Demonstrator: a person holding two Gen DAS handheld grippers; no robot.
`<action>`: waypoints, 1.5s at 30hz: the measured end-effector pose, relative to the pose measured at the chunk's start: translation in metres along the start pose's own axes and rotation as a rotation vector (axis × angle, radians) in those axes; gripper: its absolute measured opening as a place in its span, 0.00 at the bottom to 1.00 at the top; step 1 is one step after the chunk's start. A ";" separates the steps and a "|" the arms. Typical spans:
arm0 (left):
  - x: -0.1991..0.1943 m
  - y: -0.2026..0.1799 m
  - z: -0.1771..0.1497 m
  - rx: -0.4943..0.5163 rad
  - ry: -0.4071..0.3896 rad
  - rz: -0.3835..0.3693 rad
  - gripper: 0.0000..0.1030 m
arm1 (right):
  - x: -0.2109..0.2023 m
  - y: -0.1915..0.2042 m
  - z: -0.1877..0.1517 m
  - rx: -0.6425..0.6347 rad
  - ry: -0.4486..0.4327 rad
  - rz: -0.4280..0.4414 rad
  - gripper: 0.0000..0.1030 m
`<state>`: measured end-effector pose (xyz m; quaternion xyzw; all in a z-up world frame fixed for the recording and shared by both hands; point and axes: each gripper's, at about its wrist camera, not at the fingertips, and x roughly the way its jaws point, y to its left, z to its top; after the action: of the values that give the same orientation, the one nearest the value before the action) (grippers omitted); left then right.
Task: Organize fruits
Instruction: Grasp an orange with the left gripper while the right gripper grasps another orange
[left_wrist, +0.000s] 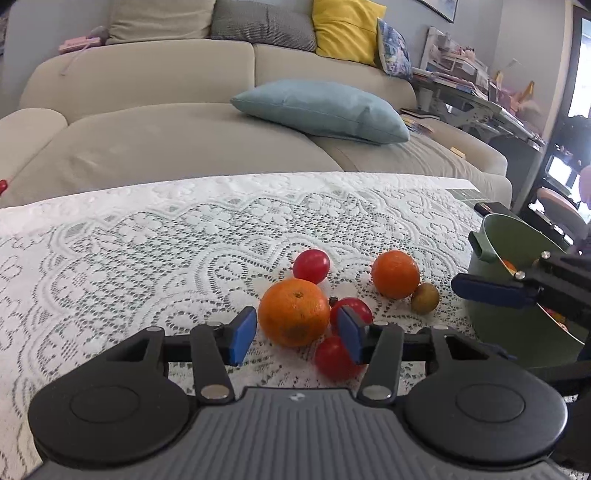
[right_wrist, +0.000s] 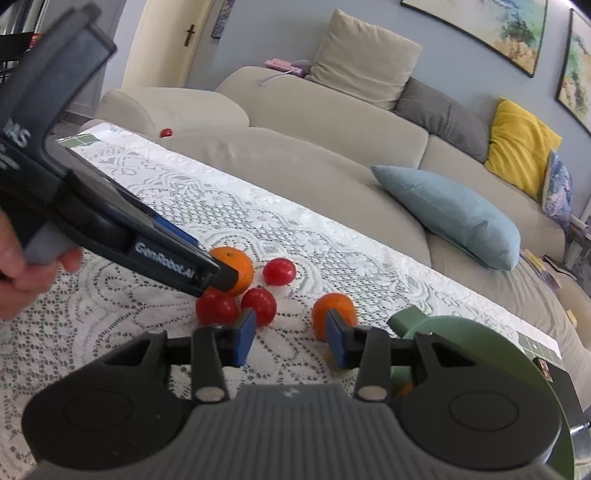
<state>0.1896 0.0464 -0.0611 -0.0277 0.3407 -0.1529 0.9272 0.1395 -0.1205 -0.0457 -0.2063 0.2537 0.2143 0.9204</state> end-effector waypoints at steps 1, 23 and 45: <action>0.002 0.000 0.000 0.003 0.005 -0.001 0.56 | 0.001 -0.003 0.002 0.001 0.008 0.013 0.37; 0.019 0.010 -0.002 -0.048 -0.012 -0.051 0.52 | 0.034 -0.048 0.051 -0.077 0.205 0.166 0.37; 0.008 0.018 0.001 -0.069 -0.018 -0.031 0.51 | 0.117 -0.053 0.075 -0.200 0.516 0.214 0.39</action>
<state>0.2008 0.0608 -0.0678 -0.0661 0.3370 -0.1552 0.9263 0.2855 -0.0940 -0.0371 -0.3158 0.4773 0.2746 0.7727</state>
